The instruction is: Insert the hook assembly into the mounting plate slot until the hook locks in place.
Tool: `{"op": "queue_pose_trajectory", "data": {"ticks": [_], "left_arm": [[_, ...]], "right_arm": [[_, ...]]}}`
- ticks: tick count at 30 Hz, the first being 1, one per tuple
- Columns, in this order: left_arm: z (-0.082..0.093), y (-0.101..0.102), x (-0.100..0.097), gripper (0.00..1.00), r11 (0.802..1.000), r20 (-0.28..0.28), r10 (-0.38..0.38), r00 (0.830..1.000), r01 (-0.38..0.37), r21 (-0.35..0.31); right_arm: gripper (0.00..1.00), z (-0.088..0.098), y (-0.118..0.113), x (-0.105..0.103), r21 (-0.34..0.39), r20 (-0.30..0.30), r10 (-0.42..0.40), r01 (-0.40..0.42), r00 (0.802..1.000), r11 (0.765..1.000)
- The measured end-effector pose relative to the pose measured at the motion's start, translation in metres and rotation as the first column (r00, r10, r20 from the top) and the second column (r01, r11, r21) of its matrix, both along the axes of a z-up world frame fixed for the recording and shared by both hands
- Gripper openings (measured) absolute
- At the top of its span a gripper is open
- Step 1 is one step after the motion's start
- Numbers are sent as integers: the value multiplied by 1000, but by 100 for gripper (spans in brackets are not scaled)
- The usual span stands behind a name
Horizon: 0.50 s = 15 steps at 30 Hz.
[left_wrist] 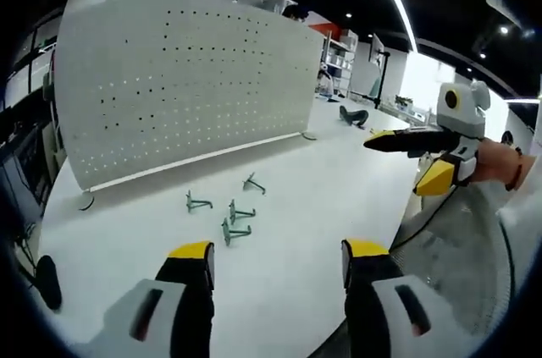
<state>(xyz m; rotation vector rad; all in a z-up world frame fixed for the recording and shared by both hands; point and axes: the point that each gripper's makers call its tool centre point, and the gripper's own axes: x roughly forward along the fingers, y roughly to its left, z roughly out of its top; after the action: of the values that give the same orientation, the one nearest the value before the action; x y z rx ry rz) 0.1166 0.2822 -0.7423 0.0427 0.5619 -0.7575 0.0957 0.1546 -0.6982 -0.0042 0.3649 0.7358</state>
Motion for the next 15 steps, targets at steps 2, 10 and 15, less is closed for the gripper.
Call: {"op": "queue_pose_trajectory", "data": {"ticks": [2,10,15], "left_arm": [[-1,-1,0,61,1000,-6,-1,1000,1,9],[-10,-1,4,57,997,-20,-21,1000,22,69],[-15,0,8,55,995,-25,-32,999,34,91]], "right_arm": [[75,-1,-1,0,-4,-1,-2,2,1000,1000],[75,-4,-2,-4,0,-13,-2,2,1000,1000],[74,-7,-2,-3,16,-22,-17,17,1000,1000]]}}
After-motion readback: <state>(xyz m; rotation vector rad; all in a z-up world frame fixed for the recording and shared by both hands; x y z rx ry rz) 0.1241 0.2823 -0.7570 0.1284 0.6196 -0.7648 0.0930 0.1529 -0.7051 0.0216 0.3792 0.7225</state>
